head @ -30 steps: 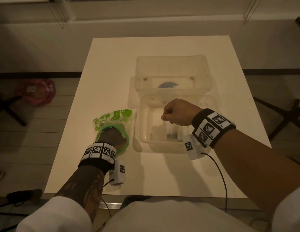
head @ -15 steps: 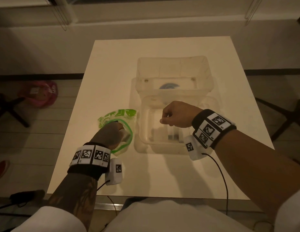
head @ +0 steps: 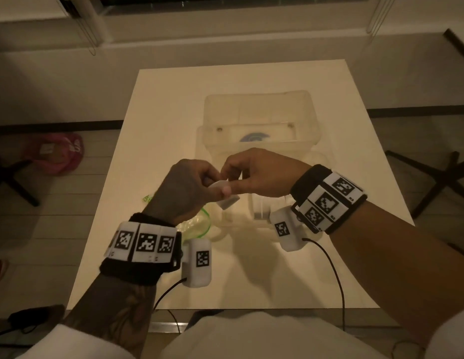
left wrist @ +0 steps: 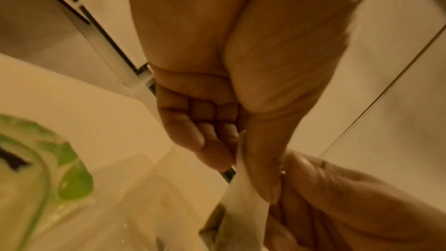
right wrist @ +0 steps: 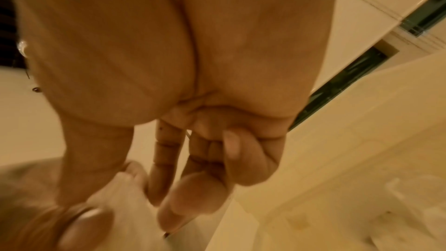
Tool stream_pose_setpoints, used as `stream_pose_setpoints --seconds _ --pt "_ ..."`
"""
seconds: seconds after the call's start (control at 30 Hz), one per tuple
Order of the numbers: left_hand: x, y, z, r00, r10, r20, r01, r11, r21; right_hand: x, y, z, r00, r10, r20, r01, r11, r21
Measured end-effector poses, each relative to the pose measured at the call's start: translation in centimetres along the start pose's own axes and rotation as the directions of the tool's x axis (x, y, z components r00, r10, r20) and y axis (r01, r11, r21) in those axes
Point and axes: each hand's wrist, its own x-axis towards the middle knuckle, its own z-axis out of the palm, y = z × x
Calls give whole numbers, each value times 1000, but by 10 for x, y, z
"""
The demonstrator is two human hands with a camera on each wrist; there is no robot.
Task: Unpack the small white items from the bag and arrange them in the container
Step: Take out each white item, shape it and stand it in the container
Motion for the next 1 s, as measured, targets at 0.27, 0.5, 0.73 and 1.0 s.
stream_pose_setpoints --seconds 0.27,0.5,0.73,1.0 --pt "11 16 34 991 -131 -12 110 874 -473 -19 18 -16 962 47 -268 15 974 224" --pt "13 25 60 996 -86 -19 63 845 -531 -28 26 -23 956 65 -287 -6 979 203" --pt "12 23 67 985 -107 -139 10 826 -563 -25 32 -21 922 122 -367 -25 966 257" --pt "8 21 73 974 -107 -199 -21 833 -553 -24 27 -20 906 123 -404 -2 958 286"
